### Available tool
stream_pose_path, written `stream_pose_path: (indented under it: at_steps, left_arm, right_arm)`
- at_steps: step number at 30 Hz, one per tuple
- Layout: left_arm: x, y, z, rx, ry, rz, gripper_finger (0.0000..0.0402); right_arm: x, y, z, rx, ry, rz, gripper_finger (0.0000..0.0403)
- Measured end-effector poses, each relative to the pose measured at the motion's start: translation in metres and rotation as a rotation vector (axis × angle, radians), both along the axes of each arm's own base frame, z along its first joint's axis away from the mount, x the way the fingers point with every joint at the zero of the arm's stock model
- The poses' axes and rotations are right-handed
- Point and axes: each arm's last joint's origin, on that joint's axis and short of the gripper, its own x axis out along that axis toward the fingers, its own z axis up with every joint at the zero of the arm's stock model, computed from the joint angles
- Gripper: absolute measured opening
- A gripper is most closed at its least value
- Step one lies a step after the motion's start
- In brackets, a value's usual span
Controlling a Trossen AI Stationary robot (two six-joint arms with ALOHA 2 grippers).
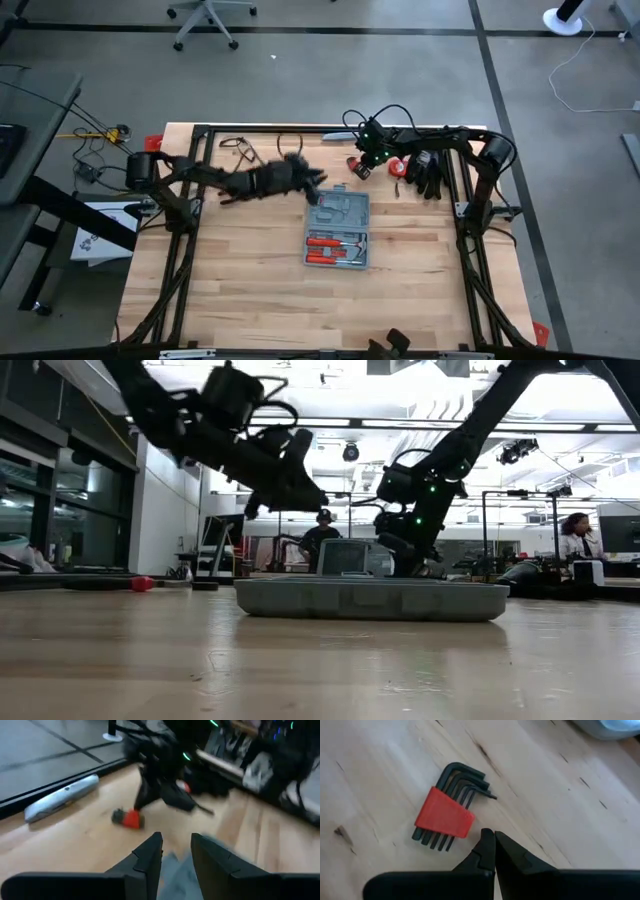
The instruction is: Prefit tool cases
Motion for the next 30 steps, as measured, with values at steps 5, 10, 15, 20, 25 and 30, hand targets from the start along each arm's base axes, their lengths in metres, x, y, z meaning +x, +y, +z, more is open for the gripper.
stream_pose_path:
  at_steps: [5, 10, 15, 20, 25, 30]
  left_arm:
    - [0.004, 0.054, 0.004, -0.168, -0.074, 0.050, 0.0099]
    - [0.016, 0.085, -0.023, -0.342, -0.056, -0.012, 0.0099]
    - [0.041, 0.100, -0.060, -0.523, -0.028, -0.051, 0.0099]
    - [0.053, 0.102, -0.048, -0.514, -0.018, 0.023, 0.0099]
    - [0.054, 0.101, -0.052, -0.581, 0.052, 0.026, 0.0099]
    - [0.051, 0.100, -0.053, -0.605, 0.126, 0.004, 0.0099]
  right_arm:
    - [0.003, -0.002, 0.003, -0.007, -0.023, 0.003, 0.0000]
    - [0.007, 0.001, 0.004, 0.026, -0.073, 0.037, 0.0000]
    - [0.009, 0.002, 0.004, 0.021, -0.080, 0.044, 0.0000]
    - [0.008, 0.003, 0.004, 0.030, -0.065, 0.043, 0.0000]
    - [0.003, 0.005, 0.003, 0.060, -0.020, 0.043, 0.0000]
    - [0.003, 0.006, 0.003, 0.064, -0.023, 0.038, 0.0000]
